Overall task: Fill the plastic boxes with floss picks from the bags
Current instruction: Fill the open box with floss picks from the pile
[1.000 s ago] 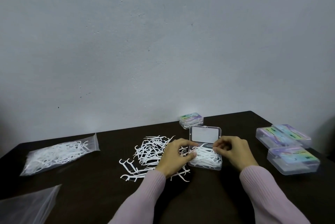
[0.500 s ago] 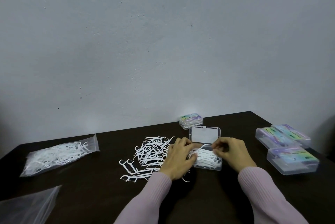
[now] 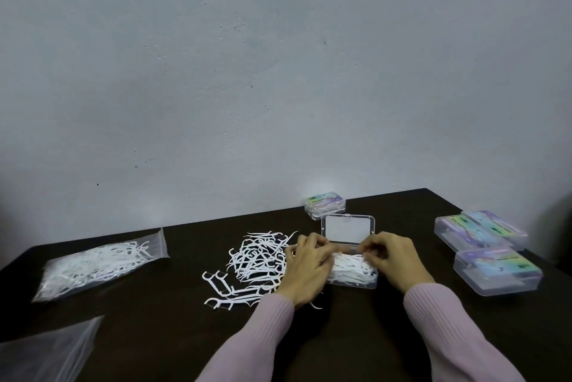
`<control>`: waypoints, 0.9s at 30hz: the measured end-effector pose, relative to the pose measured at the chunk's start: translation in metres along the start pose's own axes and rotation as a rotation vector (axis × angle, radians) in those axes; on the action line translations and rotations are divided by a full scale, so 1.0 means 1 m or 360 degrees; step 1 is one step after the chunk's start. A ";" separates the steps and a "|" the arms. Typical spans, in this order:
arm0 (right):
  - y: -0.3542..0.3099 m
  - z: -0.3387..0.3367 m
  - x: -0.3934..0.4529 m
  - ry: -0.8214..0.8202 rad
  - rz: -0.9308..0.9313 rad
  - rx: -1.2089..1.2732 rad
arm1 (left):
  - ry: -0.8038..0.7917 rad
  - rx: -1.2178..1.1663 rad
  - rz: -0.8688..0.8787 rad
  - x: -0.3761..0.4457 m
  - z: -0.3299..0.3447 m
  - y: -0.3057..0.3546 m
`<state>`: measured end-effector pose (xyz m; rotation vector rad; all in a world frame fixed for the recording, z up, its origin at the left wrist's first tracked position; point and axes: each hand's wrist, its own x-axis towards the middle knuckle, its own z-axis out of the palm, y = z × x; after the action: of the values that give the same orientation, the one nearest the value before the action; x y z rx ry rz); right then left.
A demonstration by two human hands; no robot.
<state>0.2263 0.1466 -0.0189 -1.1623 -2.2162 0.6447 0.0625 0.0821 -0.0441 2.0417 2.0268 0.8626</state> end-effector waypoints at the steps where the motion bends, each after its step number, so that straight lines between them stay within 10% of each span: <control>1: 0.001 0.001 0.000 -0.0014 -0.0020 -0.0039 | 0.0037 -0.0050 -0.0019 0.000 0.000 -0.002; 27: 0.004 0.004 0.002 -0.0218 -0.0193 -0.0145 | 0.0302 -0.0245 -0.0009 -0.003 0.004 -0.009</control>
<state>0.2256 0.1496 -0.0241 -1.0451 -2.4335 0.5941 0.0565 0.0810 -0.0531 1.9366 1.9844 1.2127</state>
